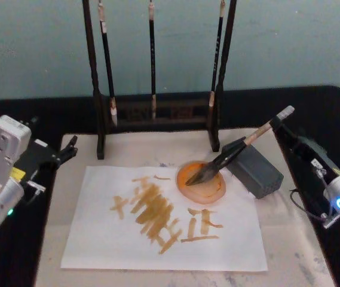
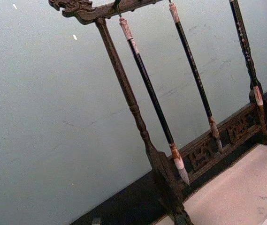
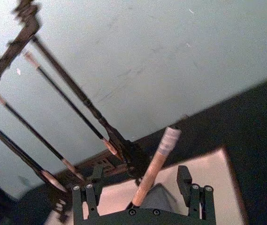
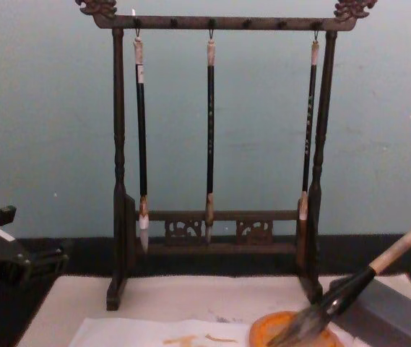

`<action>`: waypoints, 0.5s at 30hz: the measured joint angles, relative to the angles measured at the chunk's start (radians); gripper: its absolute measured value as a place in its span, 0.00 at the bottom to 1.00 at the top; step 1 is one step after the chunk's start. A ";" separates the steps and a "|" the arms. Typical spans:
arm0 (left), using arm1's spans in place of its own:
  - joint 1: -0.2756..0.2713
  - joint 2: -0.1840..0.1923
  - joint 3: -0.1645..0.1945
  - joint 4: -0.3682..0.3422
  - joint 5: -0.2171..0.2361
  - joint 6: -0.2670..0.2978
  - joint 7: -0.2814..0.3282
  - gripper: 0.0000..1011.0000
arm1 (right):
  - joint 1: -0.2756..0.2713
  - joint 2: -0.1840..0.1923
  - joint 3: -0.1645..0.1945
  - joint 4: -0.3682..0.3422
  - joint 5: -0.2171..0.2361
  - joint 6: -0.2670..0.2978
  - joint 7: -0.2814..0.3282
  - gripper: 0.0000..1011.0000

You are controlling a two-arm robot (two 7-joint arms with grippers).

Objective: Pick up the brush from the inkstone, write on the paper, then place the brush back to its original position.

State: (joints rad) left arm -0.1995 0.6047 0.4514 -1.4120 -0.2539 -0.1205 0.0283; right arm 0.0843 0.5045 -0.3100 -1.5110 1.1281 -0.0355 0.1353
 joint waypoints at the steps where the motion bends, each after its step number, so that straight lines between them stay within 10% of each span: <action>1: 0.000 0.000 0.000 0.000 0.000 0.000 0.000 1.00 | 0.004 0.009 -0.015 -0.012 -0.064 -0.020 -0.020 0.99; 15: 0.000 0.000 0.000 0.000 0.000 0.000 0.000 1.00 | 0.092 0.027 -0.167 0.013 -0.620 -0.134 -0.203 0.99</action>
State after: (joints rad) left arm -0.1995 0.6047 0.4514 -1.4120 -0.2539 -0.1205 0.0283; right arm 0.1767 0.5316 -0.4773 -1.4985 0.5076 -0.1700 -0.0675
